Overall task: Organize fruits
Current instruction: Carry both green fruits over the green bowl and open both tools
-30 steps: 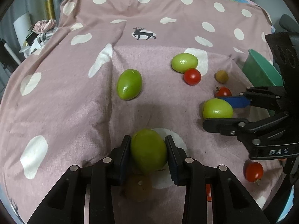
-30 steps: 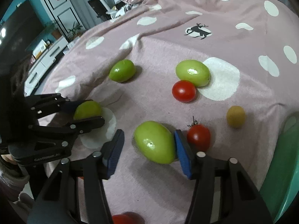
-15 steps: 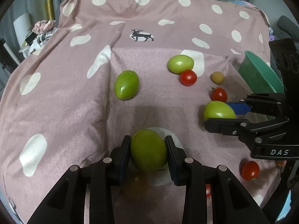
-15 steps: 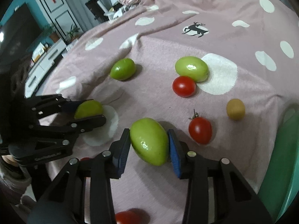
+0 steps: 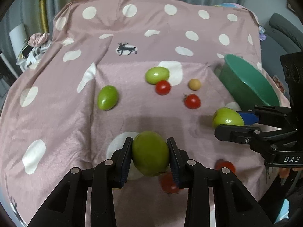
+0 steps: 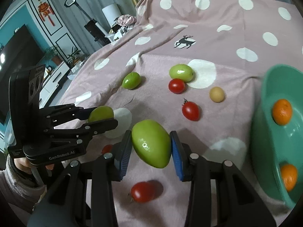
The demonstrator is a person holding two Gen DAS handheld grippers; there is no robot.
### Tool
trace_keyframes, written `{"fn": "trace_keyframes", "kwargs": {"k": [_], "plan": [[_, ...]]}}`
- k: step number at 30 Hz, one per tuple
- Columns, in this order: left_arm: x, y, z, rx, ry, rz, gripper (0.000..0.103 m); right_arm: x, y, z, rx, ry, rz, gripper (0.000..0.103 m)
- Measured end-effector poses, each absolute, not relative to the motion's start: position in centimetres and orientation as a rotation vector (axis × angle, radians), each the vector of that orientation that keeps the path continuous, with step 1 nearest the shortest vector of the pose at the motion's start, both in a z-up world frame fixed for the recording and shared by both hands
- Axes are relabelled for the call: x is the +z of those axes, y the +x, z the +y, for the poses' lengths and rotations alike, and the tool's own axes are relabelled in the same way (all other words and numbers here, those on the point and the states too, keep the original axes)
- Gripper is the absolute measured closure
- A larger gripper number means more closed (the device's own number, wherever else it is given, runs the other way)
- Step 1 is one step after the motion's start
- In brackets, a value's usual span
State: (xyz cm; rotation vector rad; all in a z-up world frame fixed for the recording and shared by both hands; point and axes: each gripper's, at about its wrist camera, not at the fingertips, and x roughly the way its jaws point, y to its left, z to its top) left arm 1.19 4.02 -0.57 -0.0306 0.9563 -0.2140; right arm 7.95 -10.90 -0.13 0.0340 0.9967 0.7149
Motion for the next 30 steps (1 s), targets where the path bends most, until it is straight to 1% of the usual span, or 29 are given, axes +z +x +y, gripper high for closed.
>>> {"fn": "trace_keyframes", "kwargs": {"k": [8, 22, 30], "plan": [[0.7, 0.3, 2.3, -0.227, -0.017, 0.928, 0.066, 1.4, 5.6, -13.6, 0.683, 0.099, 0.945, 0.063], [4.5, 0.0, -1.8, -0.285, 0.05, 0.842, 0.066, 4.3, 3.7, -19.1, 0.57, 0.165, 0.843, 0.063], [5.4, 0.2, -4.1, -0.315, 0.076, 0.82, 0.066, 5.3, 3.0, -21.9, 0.514, 0.198, 0.8, 0.063]]}}
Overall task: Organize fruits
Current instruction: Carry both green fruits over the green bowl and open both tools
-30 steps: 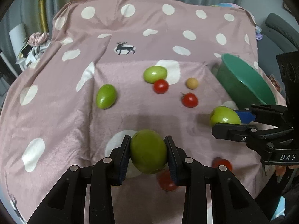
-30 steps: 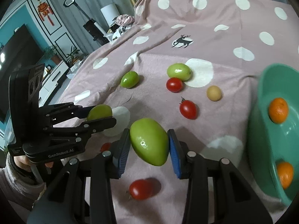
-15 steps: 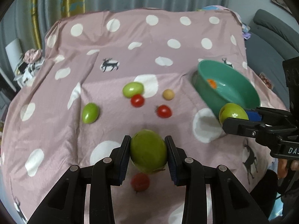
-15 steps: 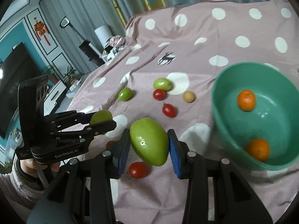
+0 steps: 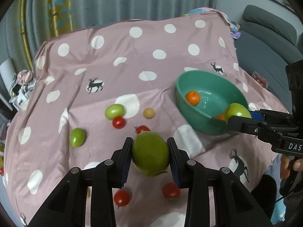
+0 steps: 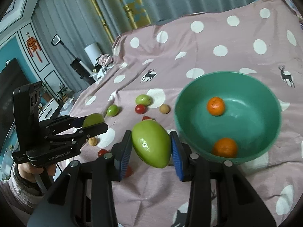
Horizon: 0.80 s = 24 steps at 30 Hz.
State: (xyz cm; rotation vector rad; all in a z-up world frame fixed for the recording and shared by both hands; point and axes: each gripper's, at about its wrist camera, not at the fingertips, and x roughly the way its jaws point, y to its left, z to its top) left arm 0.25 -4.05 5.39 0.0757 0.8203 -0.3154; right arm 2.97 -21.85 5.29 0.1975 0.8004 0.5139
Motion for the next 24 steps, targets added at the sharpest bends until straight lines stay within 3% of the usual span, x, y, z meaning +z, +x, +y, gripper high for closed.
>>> {"fn": "trace_keyframes", "kwargs": {"k": [24], "plan": [[6.3, 5.1, -13.6, -0.522, 0.128, 0.796, 0.066, 3.9, 3.3, -29.0, 0.331, 0.283, 0.769, 0.063]]}}
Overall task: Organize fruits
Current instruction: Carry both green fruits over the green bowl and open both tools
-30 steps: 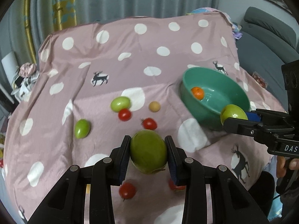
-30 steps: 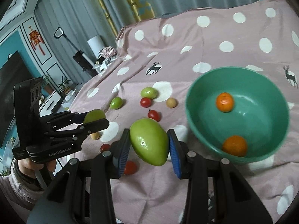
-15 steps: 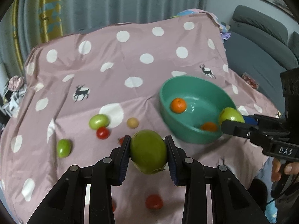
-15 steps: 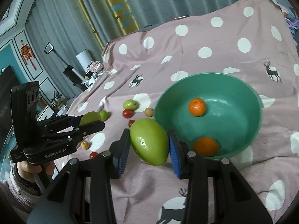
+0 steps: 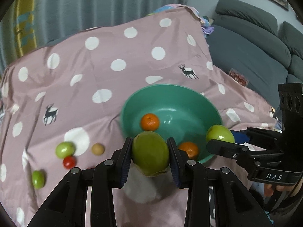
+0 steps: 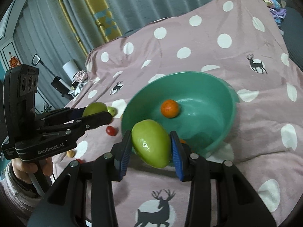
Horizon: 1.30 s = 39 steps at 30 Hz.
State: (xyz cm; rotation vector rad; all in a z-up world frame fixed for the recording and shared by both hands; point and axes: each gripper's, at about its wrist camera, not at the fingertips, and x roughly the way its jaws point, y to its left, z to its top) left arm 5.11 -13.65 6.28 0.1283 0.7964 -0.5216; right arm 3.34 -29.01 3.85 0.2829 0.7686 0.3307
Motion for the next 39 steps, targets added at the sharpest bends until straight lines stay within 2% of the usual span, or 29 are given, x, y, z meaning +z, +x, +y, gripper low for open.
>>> {"fn": "trace_keyframes", "kwargs": {"k": [19, 37, 39], "plan": [[3.0, 8.4, -18.2, -0.539, 0.231, 0.855, 0.066, 1.9, 5.4, -31.3, 0.26, 0.265, 0.775, 0.063], [1.6, 8.9, -18.7, -0.515, 0.256, 0.882, 0.066, 1.6, 6.4, -30.8, 0.258, 0.225, 0.795, 0.062], [1.7, 8.9, -18.5, -0.507, 0.247, 0.883, 0.066, 1.6, 6.3, -30.7, 0.256, 0.226, 0.795, 0.059]]}}
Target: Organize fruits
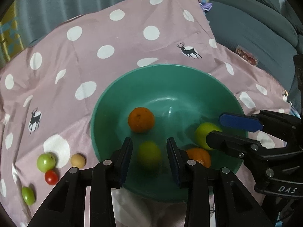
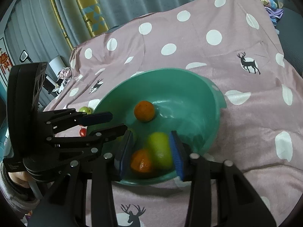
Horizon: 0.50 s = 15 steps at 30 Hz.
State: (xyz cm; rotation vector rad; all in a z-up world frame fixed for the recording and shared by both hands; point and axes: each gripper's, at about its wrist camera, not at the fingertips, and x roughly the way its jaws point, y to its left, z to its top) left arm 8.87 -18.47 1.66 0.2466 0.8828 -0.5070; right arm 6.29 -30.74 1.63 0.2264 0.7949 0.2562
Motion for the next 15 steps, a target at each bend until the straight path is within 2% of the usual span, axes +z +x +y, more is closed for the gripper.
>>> {"fn": "trace_keyframes", "kwargs": {"k": [2, 4, 5, 6, 10, 15], "plan": [[1.8, 8.8, -18.2, -0.505, 0.231, 0.881, 0.064, 1.7, 6.2, -30.8, 0.253, 0.232, 0.796, 0.054], [2.0, 8.7, -17.9, -0.501, 0.213, 0.88, 0.047, 1.7, 6.0, -30.7, 0.257, 0.238, 0.793, 0.052], [2.2, 8.5, -17.7, -0.496, 0.201, 0.872, 0.034, 1.7, 6.0, -30.7, 0.258, 0.243, 0.792, 0.051], [2.3, 8.3, -17.5, -0.498, 0.189, 0.863, 0.031, 1.8, 5.9, -30.7, 0.26, 0.251, 0.791, 0.051], [3.2, 7.6, -16.5, -0.513, 0.144, 0.836, 0.029, 2.0, 5.5, -30.9, 0.263, 0.276, 0.777, 0.048], [5.2, 6.5, -13.2, -0.507, 0.066, 0.775, 0.021, 2.6, 4.4, -31.1, 0.281, 0.305, 0.743, 0.045]]}}
